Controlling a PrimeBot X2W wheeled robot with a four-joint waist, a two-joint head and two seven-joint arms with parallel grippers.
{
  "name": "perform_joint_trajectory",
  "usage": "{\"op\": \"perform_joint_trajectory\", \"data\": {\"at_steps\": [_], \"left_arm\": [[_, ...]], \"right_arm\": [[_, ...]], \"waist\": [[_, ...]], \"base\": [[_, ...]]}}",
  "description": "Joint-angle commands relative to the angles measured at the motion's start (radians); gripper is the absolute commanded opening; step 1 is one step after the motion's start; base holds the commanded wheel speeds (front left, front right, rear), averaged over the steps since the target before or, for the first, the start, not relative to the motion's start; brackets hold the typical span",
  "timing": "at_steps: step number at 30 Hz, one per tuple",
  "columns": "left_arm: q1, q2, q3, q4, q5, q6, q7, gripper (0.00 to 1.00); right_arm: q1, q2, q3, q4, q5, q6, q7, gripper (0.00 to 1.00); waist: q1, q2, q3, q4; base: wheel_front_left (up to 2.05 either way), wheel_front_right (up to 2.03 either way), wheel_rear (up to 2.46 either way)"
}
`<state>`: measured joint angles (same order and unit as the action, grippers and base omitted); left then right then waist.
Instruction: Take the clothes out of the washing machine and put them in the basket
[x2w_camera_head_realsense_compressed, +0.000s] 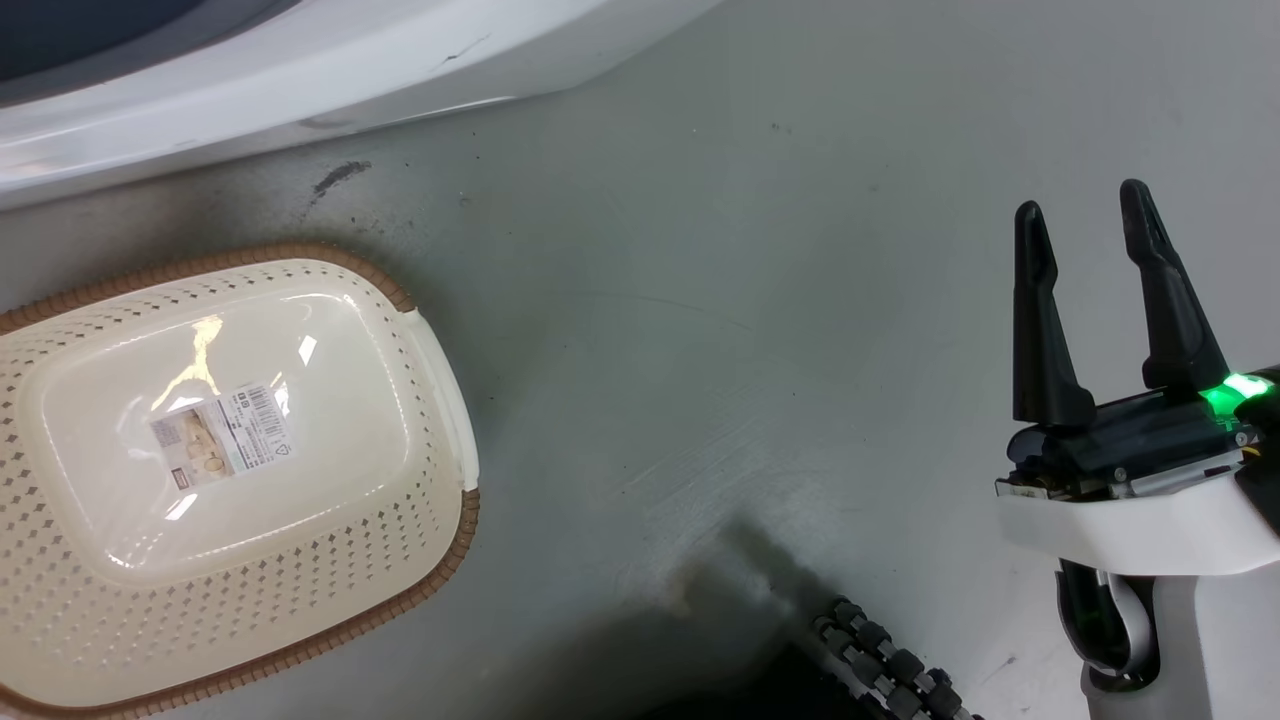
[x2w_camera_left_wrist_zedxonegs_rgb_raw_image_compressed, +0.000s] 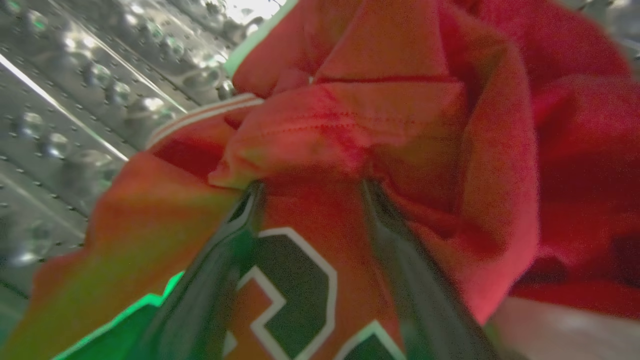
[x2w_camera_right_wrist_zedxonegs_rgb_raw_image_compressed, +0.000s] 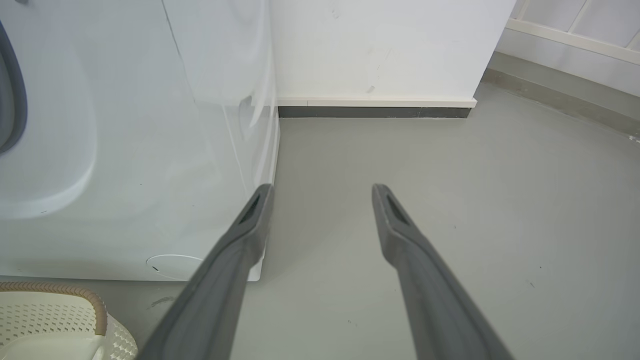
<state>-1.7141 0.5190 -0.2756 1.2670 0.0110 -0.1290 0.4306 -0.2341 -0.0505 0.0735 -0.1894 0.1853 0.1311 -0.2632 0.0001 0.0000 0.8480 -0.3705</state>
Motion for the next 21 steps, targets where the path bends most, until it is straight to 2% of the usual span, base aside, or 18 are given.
{"op": "perform_joint_trajectory", "data": {"at_steps": [1,7,8,9,10,21], "left_arm": [[-0.009,0.004,-0.010,0.005,-0.009,0.000,0.011,1.00],[-0.001,0.028,-0.060,0.008,-0.041,0.000,0.017,1.00],[-0.003,0.037,-0.066,0.005,-0.040,0.000,0.009,0.46],[-0.004,0.041,-0.071,0.005,-0.047,0.000,0.006,0.18],[-0.001,0.037,-0.074,0.006,-0.058,0.000,0.007,0.00],[0.016,0.036,-0.107,-0.015,-0.100,0.000,-0.080,0.00]], "right_arm": [[-0.017,0.000,0.002,-0.004,0.002,-0.001,-0.002,1.00],[-0.025,0.000,-0.003,-0.008,0.016,-0.001,-0.002,1.00],[-0.026,0.000,-0.004,-0.008,0.017,-0.001,-0.002,1.00],[-0.027,0.000,-0.004,-0.008,0.017,-0.001,-0.002,1.00],[-0.027,0.000,-0.005,-0.007,0.017,-0.001,-0.002,1.00],[-0.024,0.000,-0.009,-0.004,0.008,-0.001,-0.002,1.00]], "waist": [[-0.0001,0.0000,0.008,-0.004],[-0.0001,0.0000,0.024,-0.013],[-0.0001,0.0000,0.025,-0.014],[-0.0001,0.0000,0.024,-0.015],[-0.0001,0.0000,0.023,-0.016],[-0.0001,0.0000,-0.010,-0.005]], "base": [[0.00,0.00,0.00],[0.00,0.00,0.00],[0.00,0.00,0.00],[0.00,0.00,0.00],[0.00,0.00,0.00],[0.00,0.00,0.00]]}}
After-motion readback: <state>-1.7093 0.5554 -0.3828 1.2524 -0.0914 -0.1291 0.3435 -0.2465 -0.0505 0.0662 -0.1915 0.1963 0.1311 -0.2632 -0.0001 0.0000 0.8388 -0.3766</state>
